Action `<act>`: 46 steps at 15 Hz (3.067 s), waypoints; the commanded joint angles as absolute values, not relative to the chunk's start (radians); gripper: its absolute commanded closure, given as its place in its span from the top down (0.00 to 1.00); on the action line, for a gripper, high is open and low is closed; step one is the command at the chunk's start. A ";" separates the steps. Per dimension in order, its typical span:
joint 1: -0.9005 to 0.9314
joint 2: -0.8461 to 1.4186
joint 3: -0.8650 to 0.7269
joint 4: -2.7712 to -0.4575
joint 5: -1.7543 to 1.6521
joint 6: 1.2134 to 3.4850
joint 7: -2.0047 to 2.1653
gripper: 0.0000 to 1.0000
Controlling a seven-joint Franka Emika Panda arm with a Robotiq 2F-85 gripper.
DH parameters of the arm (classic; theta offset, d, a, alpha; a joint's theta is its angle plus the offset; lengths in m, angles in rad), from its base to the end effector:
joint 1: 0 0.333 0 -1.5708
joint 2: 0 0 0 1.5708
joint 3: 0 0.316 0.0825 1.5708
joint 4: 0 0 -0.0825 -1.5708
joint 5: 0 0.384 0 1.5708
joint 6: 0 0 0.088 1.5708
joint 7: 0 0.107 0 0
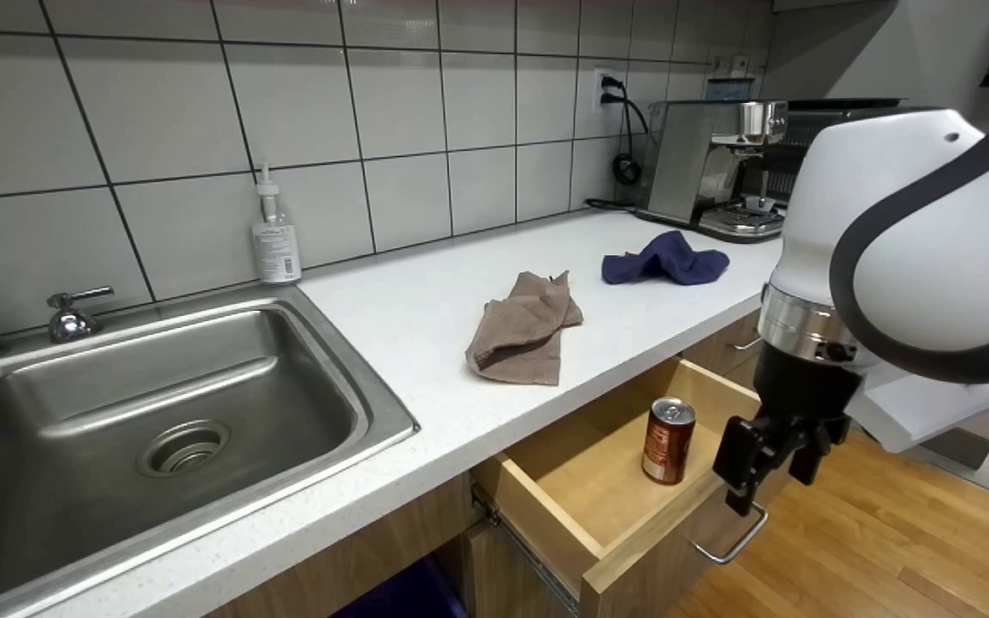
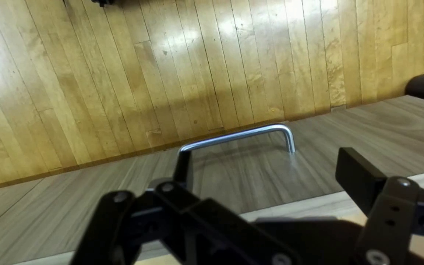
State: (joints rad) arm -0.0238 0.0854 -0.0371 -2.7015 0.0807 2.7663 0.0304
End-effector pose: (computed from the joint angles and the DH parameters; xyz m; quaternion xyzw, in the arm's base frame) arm 0.4046 -0.0285 0.2006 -0.9964 0.0832 0.0100 0.0130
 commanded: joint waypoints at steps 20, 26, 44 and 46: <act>-0.029 0.154 -0.038 -2.683 -0.001 2.850 0.003 1.00; -0.033 0.160 -0.039 -2.677 -0.008 2.866 -0.017 1.00; -0.032 0.191 -0.041 -2.674 -0.040 2.939 -0.100 1.00; -0.031 0.195 -0.042 -2.673 -0.044 2.948 -0.099 1.00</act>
